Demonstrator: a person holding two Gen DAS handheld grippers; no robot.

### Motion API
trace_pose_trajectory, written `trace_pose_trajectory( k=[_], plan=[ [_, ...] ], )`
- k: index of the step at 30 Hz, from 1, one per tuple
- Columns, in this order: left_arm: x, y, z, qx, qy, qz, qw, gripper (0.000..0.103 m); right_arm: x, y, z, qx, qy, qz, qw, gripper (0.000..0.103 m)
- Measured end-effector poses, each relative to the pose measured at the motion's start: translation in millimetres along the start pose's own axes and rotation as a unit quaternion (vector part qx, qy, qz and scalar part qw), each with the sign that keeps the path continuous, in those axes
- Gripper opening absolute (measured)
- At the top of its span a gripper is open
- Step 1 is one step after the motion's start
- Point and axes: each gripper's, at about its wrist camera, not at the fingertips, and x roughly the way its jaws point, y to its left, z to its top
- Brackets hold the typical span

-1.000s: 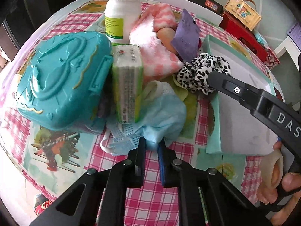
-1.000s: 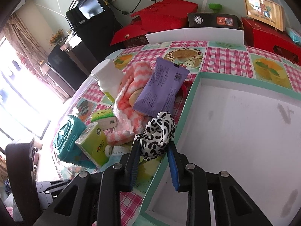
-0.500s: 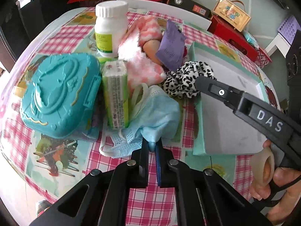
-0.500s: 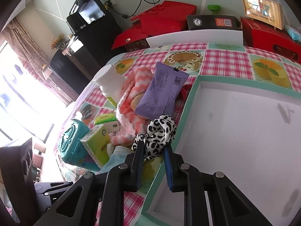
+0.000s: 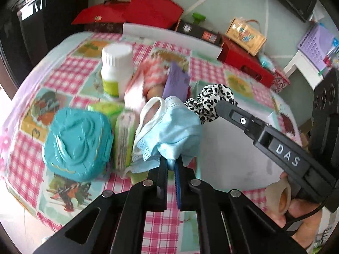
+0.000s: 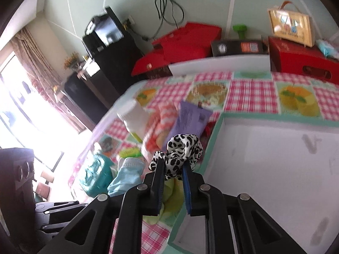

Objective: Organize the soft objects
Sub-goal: 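Lift the mask and scrunchie with both tools and carry them over the white tray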

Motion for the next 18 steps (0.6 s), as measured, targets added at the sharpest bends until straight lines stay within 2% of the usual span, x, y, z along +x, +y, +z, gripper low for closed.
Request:
trace_pose_trajectory(
  k=[5,9,18],
  plan=[
    [-25,-8,21,0.013,-0.049,-0.004,0.9987,0.006,-28,1,11,0.005,-0.06,0.004,0.998,0.017],
    [-39,-17,39,0.028,-0.086,-0.006,0.9959,0.006,-48,-1,17,0.009,-0.1,-0.012,0.995,0.017],
    [-36,-54,67,0.054,-0.113,-0.022,0.9919,0.005,-92,-42,24,0.058,-0.157,-0.069,0.983,0.017]
  ],
)
